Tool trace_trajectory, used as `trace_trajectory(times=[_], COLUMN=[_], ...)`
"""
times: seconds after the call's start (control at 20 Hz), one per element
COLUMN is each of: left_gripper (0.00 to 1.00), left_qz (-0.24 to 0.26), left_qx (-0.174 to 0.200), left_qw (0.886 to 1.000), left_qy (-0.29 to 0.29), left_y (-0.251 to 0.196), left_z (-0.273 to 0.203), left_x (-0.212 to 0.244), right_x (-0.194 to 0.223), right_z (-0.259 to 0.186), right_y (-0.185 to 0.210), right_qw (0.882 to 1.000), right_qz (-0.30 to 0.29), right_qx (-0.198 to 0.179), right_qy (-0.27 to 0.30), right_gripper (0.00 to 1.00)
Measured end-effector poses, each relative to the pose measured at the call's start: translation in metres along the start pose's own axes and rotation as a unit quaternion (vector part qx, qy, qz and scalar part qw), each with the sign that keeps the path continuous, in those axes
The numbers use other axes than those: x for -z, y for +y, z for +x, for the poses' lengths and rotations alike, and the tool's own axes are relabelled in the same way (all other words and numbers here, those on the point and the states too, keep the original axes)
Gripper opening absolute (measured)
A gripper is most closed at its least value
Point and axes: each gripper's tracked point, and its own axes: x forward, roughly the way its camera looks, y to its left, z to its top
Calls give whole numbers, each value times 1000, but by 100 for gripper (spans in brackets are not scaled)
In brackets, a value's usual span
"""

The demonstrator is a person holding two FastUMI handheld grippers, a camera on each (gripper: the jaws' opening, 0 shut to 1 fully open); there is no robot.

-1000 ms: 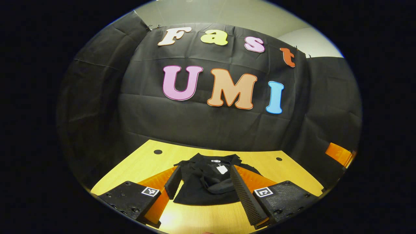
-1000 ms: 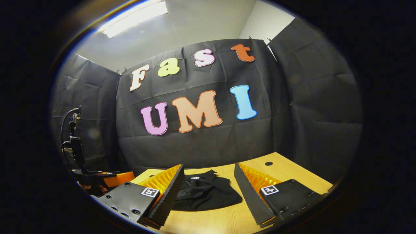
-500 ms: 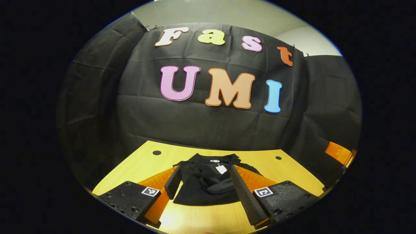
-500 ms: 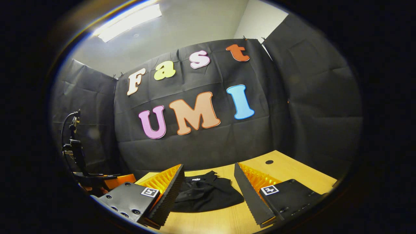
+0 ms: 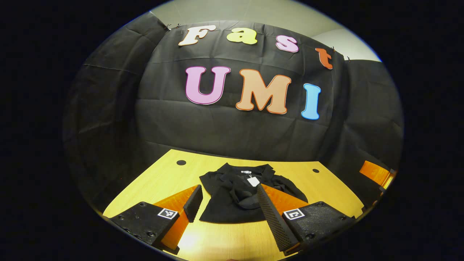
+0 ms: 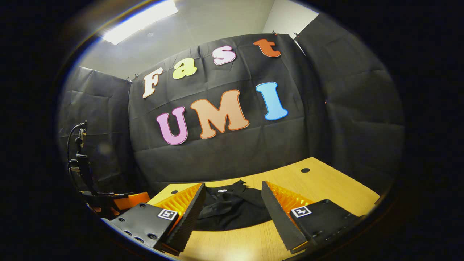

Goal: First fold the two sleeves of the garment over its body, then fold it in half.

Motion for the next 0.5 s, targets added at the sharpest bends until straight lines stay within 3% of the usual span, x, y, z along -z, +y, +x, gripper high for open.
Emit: trace_trajectory(times=[0.5], left_gripper=[90], left_qz=[-16], left_qx=[-9], left_qw=[1000], left_qy=[26], left_y=[18], left_z=[-1], left_x=[23], right_x=[37], right_z=[13], right_y=[14], right_qw=[999], right_qz=[0], right_qx=[-11], right_qy=[51], right_gripper=[97])
